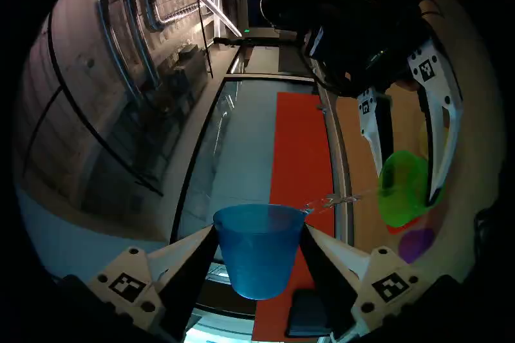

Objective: Pour water

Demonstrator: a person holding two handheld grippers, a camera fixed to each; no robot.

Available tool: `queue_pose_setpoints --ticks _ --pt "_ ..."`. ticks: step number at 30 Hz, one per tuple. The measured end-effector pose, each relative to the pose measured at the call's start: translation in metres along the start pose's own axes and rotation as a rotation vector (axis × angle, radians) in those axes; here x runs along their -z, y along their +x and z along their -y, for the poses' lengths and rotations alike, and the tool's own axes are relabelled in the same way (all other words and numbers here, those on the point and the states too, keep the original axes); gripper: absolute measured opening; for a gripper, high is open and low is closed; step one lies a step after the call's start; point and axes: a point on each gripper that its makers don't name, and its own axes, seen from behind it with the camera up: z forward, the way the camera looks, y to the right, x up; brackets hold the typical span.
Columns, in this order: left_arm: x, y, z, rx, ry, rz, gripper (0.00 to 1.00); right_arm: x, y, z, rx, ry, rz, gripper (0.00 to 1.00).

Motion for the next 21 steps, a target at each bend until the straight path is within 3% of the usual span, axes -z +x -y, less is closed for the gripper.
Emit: queue_pose_setpoints --ticks 21 --pt "-0.002 0.010 0.000 -0.151 -0.005 -0.021 0.86 0.002 0.004 -0.003 -0.007 -0.007 -0.013 0.90"
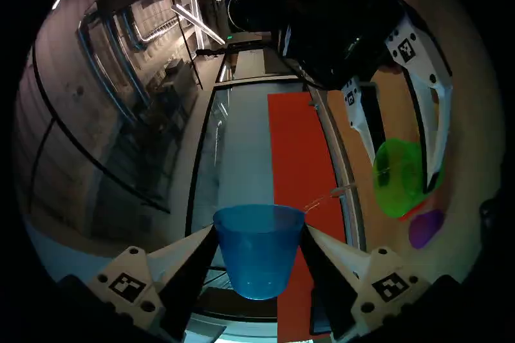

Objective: Pour water

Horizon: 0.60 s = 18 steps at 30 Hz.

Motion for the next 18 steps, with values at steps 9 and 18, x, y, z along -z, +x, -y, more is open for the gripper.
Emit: queue_pose_setpoints --ticks 9,18 --pt "-0.0045 0.0051 0.0016 -0.063 0.003 -0.016 0.85 0.0013 0.0011 -0.0003 -0.001 -0.004 -0.004 0.90" --pt "-0.0041 0.0100 -0.0006 -0.073 0.003 -0.026 0.86 0.0024 0.0016 -0.0020 -0.002 -0.008 -0.008 0.90"
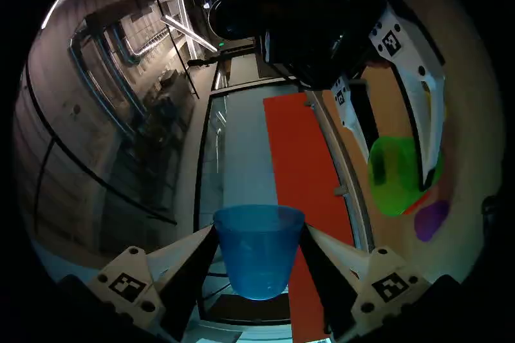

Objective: Pour water

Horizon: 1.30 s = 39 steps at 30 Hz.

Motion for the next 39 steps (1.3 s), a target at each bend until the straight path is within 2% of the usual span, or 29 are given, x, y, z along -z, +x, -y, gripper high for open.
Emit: queue_pose_setpoints --ticks 3,8,14,20,24,33,39 --pt "0.001 0.001 -0.001 0.024 -0.003 -0.003 0.86 0.001 0.000 0.000 0.000 -0.001 -0.003 0.90" --pt "0.001 -0.002 -0.001 0.117 -0.009 0.003 0.86 0.003 0.002 -0.001 0.001 -0.004 -0.007 0.90" --pt "0.001 -0.009 -0.005 0.264 -0.025 0.018 0.86 0.006 0.004 -0.003 0.003 -0.014 -0.011 0.90" --pt "-0.002 -0.015 -0.012 0.434 -0.040 0.035 0.86 0.007 0.007 -0.003 0.003 -0.020 -0.015 0.90" --pt "-0.003 -0.018 -0.013 0.539 -0.036 0.035 0.86 0.008 0.007 -0.003 0.005 -0.025 -0.016 0.90" --pt "-0.004 -0.023 -0.019 0.735 -0.044 0.036 0.86 0.009 0.010 -0.004 0.006 -0.030 -0.023 0.90" --pt "-0.003 -0.021 -0.018 0.873 -0.042 0.028 0.86 0.010 0.011 -0.005 0.007 -0.033 -0.025 0.90"
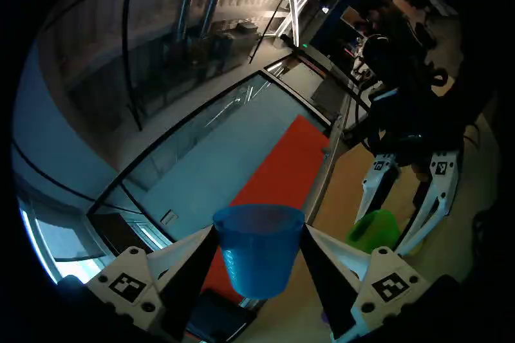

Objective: Pour water

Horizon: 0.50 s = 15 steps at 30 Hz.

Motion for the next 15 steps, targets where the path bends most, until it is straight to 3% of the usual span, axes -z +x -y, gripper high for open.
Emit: queue_pose_setpoints --ticks 15 --pt "0.000 -0.019 0.017 0.370 0.018 0.027 0.86 0.005 0.006 -0.001 0.000 -0.013 -0.009 0.90"
